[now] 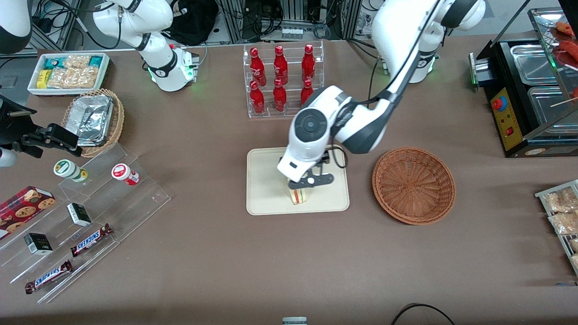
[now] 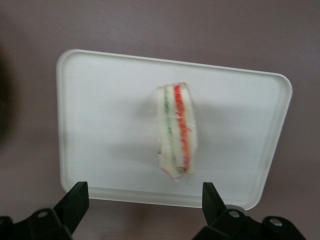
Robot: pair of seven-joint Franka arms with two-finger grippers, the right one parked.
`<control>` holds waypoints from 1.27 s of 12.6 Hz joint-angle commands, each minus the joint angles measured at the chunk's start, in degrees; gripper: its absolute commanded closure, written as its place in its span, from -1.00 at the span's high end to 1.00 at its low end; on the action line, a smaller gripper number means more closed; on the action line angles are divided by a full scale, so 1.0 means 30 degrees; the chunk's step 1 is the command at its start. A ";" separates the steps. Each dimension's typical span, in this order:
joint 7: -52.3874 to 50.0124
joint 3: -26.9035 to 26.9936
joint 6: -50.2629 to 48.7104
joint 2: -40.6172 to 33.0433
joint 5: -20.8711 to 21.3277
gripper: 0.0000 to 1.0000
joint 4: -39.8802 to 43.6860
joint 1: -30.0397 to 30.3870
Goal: Place sandwich from basket to tray
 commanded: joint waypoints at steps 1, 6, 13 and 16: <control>0.2353 0.0454 -0.1886 -0.1058 0.0049 1.00 -0.0573 0.0523; 0.2851 0.2187 -0.3559 -0.2637 0.0255 1.00 -0.1215 0.2010; 0.9675 0.2187 -0.4324 -0.7146 0.0284 1.00 -0.5605 0.5969; 0.9885 0.2216 -0.4324 -0.8292 0.0313 1.00 -0.6606 0.6470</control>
